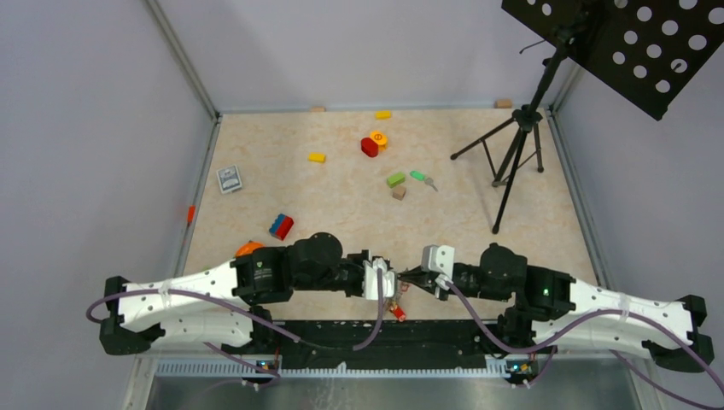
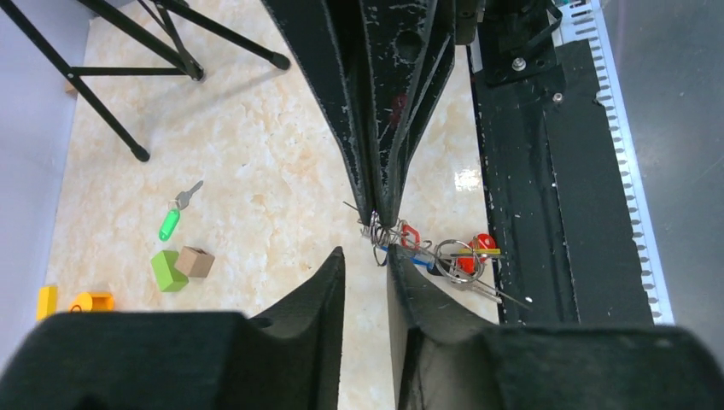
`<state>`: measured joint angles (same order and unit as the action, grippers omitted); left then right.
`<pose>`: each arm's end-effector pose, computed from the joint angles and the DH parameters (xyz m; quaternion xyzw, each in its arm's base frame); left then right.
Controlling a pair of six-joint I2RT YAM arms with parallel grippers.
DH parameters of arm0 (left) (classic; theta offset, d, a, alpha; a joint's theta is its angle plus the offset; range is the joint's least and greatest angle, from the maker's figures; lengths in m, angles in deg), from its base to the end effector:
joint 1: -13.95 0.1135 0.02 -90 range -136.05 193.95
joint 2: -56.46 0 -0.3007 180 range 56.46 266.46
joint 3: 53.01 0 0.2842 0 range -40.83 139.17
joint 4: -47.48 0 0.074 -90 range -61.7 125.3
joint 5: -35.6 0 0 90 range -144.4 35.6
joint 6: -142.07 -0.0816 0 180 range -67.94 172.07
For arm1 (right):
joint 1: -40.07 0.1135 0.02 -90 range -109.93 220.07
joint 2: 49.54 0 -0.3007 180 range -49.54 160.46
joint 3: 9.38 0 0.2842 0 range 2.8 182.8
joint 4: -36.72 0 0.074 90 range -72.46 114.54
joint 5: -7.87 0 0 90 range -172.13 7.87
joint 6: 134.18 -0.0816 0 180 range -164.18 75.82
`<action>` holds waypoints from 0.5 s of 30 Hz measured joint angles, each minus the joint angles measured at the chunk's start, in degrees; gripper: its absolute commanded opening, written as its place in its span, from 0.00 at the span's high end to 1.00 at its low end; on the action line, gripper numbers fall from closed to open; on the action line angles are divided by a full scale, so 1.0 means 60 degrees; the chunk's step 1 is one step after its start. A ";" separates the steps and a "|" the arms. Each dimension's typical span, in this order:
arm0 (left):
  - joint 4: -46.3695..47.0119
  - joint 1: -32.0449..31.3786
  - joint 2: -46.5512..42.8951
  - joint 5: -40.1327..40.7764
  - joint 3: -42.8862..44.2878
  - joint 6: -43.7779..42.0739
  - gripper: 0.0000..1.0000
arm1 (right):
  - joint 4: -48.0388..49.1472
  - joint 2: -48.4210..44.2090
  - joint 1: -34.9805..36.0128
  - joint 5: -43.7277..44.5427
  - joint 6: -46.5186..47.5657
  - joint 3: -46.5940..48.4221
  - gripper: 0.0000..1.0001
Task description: Remove the keys from the keyring
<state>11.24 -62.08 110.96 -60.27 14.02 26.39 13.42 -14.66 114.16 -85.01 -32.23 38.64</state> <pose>0.0558 -0.2591 0.3576 0.6662 0.5062 -0.2711 0.4759 0.0517 0.1965 0.3226 -0.5349 0.5495 0.3476 0.5395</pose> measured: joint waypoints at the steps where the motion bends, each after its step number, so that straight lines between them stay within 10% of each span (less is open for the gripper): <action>1: 0.0084 -0.0004 -0.0095 0.0040 -0.0062 0.0033 0.69 | 0.0029 -0.0029 0.0000 0.0004 0.0000 -0.0044 1.00; 15: 0.0648 -0.0015 -0.0226 -0.0015 -0.0357 0.0171 0.67 | 0.0069 -0.0033 0.0000 0.0004 0.0015 -0.0095 1.00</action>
<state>15.13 -62.17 109.60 -60.36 11.88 27.42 13.84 -14.86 114.16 -84.98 -32.14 38.07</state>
